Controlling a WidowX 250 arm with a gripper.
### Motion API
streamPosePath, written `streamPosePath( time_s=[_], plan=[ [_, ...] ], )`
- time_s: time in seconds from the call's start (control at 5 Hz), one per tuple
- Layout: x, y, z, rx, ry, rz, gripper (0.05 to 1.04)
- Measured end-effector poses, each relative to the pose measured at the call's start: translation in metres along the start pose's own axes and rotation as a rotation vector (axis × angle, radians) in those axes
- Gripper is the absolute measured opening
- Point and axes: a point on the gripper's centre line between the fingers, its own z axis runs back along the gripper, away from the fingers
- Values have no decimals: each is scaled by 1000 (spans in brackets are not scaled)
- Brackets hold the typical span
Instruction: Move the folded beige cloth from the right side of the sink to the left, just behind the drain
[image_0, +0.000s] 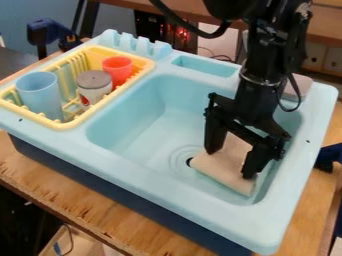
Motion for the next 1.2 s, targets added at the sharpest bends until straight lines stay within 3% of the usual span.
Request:
streamPosePath(
  time_s=[0.4, 0.8, 1.0, 1.2],
  plan=[
    [2, 23, -9, 144, -2, 72, 1001],
    [15, 55, -10, 234, 47, 114, 1002],
    [13, 76, -5, 297, 61, 173, 1001],
    [-7, 93, -4, 318, 101, 226, 1001]
  ],
)
